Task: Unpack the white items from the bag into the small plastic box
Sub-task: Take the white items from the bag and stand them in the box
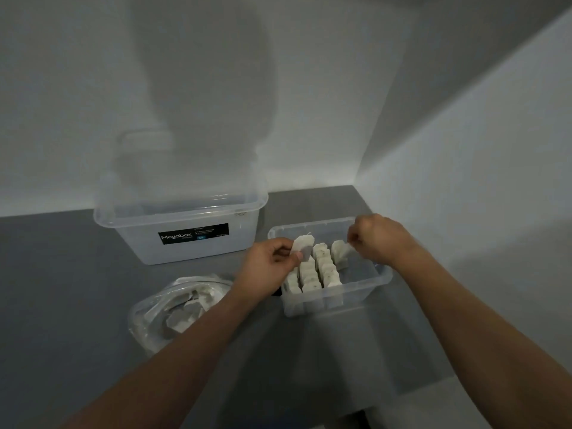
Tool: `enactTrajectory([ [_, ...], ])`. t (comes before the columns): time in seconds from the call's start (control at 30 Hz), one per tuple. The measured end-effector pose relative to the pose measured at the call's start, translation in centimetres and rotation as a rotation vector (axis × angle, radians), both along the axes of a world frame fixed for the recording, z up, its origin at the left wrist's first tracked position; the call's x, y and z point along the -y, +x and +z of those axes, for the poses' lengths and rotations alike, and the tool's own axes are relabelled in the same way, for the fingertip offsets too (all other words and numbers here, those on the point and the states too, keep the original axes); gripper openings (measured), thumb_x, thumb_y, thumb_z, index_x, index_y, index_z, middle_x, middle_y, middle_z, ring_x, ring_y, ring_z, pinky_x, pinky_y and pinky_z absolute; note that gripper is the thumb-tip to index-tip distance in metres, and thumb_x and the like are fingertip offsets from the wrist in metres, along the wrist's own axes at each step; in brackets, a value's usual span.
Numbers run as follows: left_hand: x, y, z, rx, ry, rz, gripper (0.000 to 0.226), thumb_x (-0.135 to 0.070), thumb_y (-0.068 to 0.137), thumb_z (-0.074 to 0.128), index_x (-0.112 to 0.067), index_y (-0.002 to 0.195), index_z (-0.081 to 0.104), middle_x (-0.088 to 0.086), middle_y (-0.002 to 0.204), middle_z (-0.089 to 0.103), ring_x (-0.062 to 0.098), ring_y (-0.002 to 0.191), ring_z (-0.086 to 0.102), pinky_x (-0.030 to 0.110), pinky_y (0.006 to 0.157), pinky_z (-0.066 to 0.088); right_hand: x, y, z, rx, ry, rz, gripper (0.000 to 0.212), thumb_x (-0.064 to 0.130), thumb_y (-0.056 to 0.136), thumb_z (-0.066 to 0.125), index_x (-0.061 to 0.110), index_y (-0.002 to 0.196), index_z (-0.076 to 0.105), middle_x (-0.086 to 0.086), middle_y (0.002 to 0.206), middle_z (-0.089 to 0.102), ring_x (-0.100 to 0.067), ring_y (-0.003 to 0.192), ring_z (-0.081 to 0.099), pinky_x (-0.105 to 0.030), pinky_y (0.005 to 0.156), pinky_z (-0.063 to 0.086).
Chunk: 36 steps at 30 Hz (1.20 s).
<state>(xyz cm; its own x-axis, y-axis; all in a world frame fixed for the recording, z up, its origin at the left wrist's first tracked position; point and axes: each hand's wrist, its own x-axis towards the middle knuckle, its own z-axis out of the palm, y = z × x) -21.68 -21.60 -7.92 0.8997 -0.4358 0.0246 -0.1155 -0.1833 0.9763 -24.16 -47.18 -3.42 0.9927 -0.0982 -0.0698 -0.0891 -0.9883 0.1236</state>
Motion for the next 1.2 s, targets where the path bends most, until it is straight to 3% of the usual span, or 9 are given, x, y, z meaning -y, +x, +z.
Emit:
enactTrajectory([
  [0.2,0.3,-0.4,-0.8,-0.027,0.06,0.024,0.009,-0.019,0.088,0.073,-0.014,0.095,0.074,-0.001,0.086,0.076,0.012,0.081,0.073,0.04,0.084,0.059,1.2,1.8,-4.4,-0.173,-0.287,0.09,0.021,0.027,0.095,0.052,0.028,0.102,0.072,0.001,0.106,0.072,-0.021,0.1,0.066,-0.037,0.099,0.035],
  [0.37,0.2,-0.5,-0.7,-0.013,0.11,0.044,0.013,-0.03,0.088,0.073,-0.021,0.097,0.075,-0.006,0.087,0.076,0.009,0.083,0.073,0.04,0.084,0.06,0.4,2.7,-5.7,-0.189,-0.466,0.167,0.017,0.015,0.091,0.056,0.021,0.103,0.067,0.002,0.105,0.069,-0.022,0.11,0.055,-0.044,0.099,0.031],
  [0.53,0.3,-0.5,-0.1,-0.02,0.159,0.05,0.013,-0.032,0.087,0.073,-0.023,0.097,0.075,-0.009,0.088,0.076,0.005,0.084,0.072,0.039,0.084,0.059,0.3,3.0,-6.1,-0.168,-0.459,0.181,0.022,0.007,0.086,0.06,0.019,0.102,0.066,0.001,0.105,0.063,-0.024,0.112,0.053,-0.045,0.1,0.031],
  [0.67,0.3,-0.5,0.5,-0.02,0.176,0.015,0.015,-0.034,0.088,0.072,-0.023,0.098,0.075,-0.009,0.088,0.076,0.004,0.084,0.072,0.039,0.084,0.059,1.1,2.8,-5.5,-0.02,-0.298,0.142,0.019,0.01,0.085,0.061,0.024,0.093,0.071,0.003,0.1,0.062,-0.023,0.102,0.058,-0.039,0.084,0.025],
  [0.77,0.6,-0.6,0.9,0.036,0.205,-0.007,0.018,-0.036,0.089,0.07,-0.023,0.1,0.076,-0.01,0.087,0.076,0.003,0.082,0.071,0.039,0.082,0.06,1.0,1.6,-3.0,0.198,0.243,0.162,0.022,0.022,0.094,0.061,0.028,0.109,0.076,0.005,0.101,0.067,-0.014,0.09,0.062,-0.03,0.079,0.041],
  [0.87,1.2,-0.4,1.0,0.092,0.216,-0.015,0.018,-0.038,0.088,0.07,-0.024,0.098,0.076,-0.011,0.086,0.076,0.003,0.081,0.071,0.036,0.081,0.059,-1.2,-0.3,0.5,0.108,0.708,0.24,0.029,0.034,0.094,0.068,0.037,0.123,0.07,0.019,0.102,0.067,-0.001,0.082,0.06,-0.01,0.071,0.042],
  [0.97,1.9,-0.2,0.9,0.172,0.245,-0.026,0.015,-0.037,0.09,0.07,-0.025,0.097,0.077,-0.014,0.085,0.075,0.0,0.079,0.069,0.027,0.078,0.057,-2.7,-1.0,2.1,0.052,0.652,0.327,0.031,0.041,0.093,0.069,0.037,0.124,0.069,0.021,0.101,0.066,-0.002,0.084,0.06,-0.012,0.072,0.045],
  [1.07,2.2,-0.1,0.8,0.233,0.277,-0.066,0.015,-0.034,0.09,0.07,-0.026,0.101,0.076,-0.015,0.088,0.074,-0.004,0.081,0.067,0.013,0.074,0.052,-3.0,-0.8,2.1,0.063,0.557,0.358,0.019,0.034,0.096,0.066,0.031,0.112,0.075,0.018,0.102,0.071,0.002,0.081,0.058,-0.013,0.074,0.042],
  [1.2,1.4,0.1,0.6,0.337,0.463,-0.022,0.031,-0.042,0.084,0.073,-0.033,0.114,0.068,-0.017,0.108,0.067,-0.001,0.095,0.06,0.017,0.083,0.047,-1.1,-0.3,1.4,0.117,0.49,0.22,0.017,0.032,0.095,0.067,0.03,0.11,0.075,0.013,0.103,0.075,0.006,0.077,0.057,-0.013,0.073,0.042],
])
